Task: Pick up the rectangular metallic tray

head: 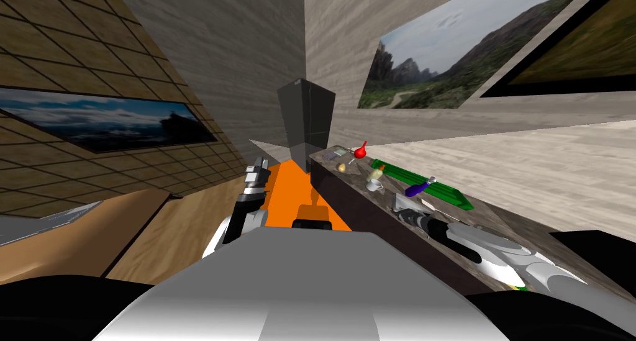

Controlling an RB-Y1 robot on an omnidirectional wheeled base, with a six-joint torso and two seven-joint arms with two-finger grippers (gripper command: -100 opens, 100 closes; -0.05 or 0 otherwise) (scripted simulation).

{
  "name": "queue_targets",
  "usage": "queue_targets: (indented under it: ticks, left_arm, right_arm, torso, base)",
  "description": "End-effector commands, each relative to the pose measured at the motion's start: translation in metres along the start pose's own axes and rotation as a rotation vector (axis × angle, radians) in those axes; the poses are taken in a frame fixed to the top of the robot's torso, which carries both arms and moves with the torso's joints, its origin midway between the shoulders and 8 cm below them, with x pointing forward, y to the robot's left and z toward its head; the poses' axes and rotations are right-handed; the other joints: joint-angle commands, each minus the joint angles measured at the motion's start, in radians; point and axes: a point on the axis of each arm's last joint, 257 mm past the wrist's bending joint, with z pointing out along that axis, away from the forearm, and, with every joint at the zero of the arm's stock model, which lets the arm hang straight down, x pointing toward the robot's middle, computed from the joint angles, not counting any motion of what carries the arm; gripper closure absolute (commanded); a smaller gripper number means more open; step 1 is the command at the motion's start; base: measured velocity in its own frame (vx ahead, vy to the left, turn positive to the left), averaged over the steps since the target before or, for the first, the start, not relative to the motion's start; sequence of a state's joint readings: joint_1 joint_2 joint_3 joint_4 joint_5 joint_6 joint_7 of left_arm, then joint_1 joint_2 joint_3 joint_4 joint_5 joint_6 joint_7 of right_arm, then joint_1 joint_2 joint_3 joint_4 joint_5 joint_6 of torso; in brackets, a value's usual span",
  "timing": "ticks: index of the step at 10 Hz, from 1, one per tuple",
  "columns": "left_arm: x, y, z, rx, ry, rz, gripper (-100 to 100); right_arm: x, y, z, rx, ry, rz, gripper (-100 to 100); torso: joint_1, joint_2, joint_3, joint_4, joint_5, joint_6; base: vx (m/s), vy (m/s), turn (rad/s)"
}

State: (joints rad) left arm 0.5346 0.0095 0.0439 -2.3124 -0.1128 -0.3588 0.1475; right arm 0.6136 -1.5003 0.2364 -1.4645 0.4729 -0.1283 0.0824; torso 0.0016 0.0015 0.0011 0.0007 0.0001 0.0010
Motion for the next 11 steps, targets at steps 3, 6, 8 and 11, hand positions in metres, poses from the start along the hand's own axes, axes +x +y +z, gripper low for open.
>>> queue_targets:
  ticks: [3,6,8,11]
  left_arm:
    - [0.000,0.000,0.000,0.000,0.000,0.000,0]
    - [0.000,0.000,0.000,0.000,0.000,0.000,0]
    - [0.000,0.000,0.000,0.000,0.000,0.000,0]
    - [0.000,0.000,0.000,0.000,0.000,0.000,0]
  right_arm:
    - [-0.003,-0.005,-0.001,0.010,-0.002,-0.008,100]
    - [0.007,-0.010,-0.001,0.004,0.011,0.007,100]
    - [0.016,-0.024,-0.004,0.010,0.021,0.018,100]
    - [0.026,-0.044,-0.011,0.023,0.027,0.035,100]
  torso:
    - [0.000,-0.001,-0.001,-0.002,-0.006,-0.001]
    - [0.000,-0.001,-0.001,-0.002,-0.006,0.000]
    - [0.003,0.002,0.000,-0.003,-0.009,0.000]
    - [0.003,0.002,0.000,-0.002,-0.009,0.001]
  base:
    - [0.002,-0.008,-0.003]
    - [-0.013,0.016,0.035]
    - [-0.061,0.077,0.093]
    - [-0.040,0.067,0.065]
